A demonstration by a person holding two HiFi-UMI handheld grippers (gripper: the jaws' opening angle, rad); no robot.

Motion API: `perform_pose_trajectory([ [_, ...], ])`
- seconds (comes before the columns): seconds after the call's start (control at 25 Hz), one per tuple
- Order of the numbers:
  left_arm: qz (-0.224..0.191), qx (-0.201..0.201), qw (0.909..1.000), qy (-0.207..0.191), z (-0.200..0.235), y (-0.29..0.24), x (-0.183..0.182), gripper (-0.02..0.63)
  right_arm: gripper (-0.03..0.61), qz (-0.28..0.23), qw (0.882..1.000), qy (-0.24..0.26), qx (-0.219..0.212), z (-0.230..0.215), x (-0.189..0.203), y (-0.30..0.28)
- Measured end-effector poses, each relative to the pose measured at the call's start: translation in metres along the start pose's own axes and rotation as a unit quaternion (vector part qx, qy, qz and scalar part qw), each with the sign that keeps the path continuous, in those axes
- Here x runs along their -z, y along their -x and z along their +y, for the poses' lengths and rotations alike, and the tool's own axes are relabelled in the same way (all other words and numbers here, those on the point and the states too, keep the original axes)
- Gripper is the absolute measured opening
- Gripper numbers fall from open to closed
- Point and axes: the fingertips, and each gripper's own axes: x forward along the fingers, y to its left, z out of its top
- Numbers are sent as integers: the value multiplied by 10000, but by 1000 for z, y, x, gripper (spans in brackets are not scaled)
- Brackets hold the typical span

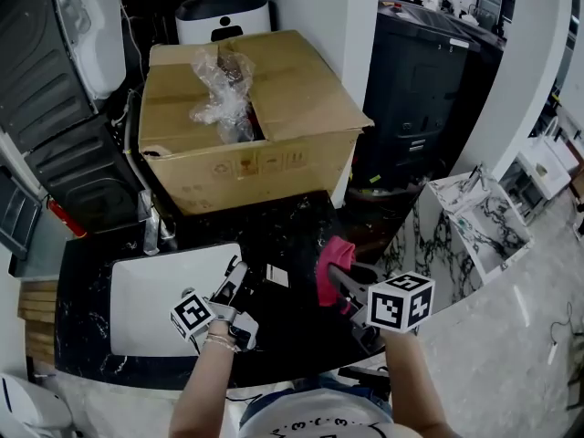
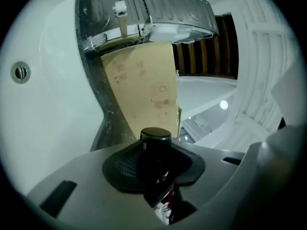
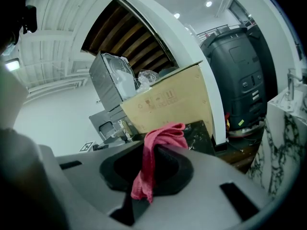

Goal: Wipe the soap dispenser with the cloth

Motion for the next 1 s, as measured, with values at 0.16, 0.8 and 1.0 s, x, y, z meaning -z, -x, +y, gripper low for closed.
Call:
perform_pose_trajectory([
  [0.16, -426, 1155, 9880, 935, -40, -1, -15, 121, 52, -118, 9997, -76, -217, 11, -5, -5],
  [0.8, -788, 1898, 9677, 1461, -85, -7, -39, 121, 52, -853, 9877, 675, -1125, 84, -47, -32],
  [1.0, -902, 1985, 9633, 1565, -89, -7, -45, 121, 52, -789, 9791, 966, -1605, 112, -38, -19],
])
